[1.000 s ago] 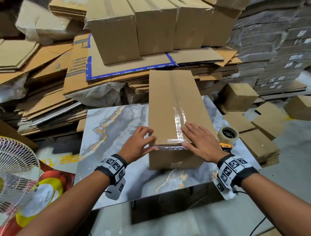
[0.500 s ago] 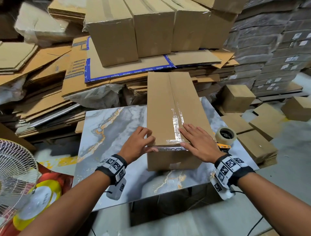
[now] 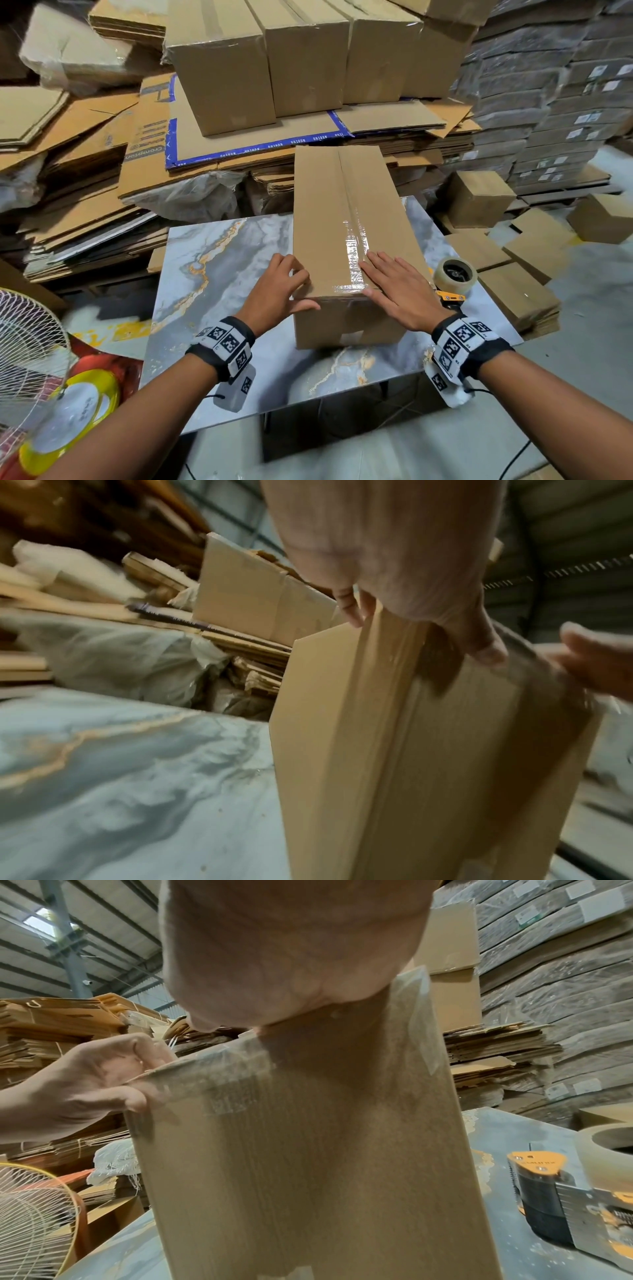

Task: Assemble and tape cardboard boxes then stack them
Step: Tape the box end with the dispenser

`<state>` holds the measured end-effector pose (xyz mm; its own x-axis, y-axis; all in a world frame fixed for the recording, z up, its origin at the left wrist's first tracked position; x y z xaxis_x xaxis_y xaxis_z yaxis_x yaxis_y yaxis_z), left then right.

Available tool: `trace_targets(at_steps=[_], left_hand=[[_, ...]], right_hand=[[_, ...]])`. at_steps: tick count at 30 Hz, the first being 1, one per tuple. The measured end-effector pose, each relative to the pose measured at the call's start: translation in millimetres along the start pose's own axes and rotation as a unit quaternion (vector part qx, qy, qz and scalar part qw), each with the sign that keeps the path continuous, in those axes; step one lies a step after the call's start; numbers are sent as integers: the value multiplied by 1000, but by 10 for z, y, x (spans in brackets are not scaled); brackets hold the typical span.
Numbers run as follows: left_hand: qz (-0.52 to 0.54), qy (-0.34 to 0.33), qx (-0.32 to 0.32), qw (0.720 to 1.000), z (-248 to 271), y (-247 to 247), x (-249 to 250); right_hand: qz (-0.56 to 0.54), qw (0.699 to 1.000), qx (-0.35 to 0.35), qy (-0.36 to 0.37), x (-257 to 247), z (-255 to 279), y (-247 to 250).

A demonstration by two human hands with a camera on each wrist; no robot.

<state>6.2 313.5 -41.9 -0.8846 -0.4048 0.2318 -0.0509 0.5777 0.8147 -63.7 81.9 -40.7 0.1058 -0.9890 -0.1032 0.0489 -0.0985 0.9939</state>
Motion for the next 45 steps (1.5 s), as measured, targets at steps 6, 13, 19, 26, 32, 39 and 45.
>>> trace_targets(at_steps=[6,13,19,26,32,39,45], left_hand=[[-73,-16,-23,997,-61,-5,8],[-81,-46,-69,993,-301,-70,267],[-111,-58,-72,989,-184,-330,213],[-100,-51,-76,991,-160,-286,232],[-95,-40,-65,993,-163,-297,245],[-110,-36,-65,991,-179,-317,237],[-94,-26,-57,994,-179,-276,265]], right_hand=[[15,1000,6,-2,-1,-9,-15],[35,999,31,4,-11,0,-4],[61,998,32,7,-21,-22,-22],[70,997,8,-24,-55,-58,-57],[88,996,15,-6,-31,-39,-67],[88,996,3,-17,-39,-67,-75],[81,996,20,9,-32,-62,-50]])
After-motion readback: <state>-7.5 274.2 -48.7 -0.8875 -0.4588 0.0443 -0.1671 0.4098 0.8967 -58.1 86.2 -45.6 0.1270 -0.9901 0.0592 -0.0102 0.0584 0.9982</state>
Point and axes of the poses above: each hand's wrist, its own z-axis away from the middle knuckle, its own y-axis out of the back of the hand, x = y × z, the point moved 6 cm from there along -z, towards the middle knuckle, and after that the axes turned 5 degrees about -y, right-handed, at the moved point
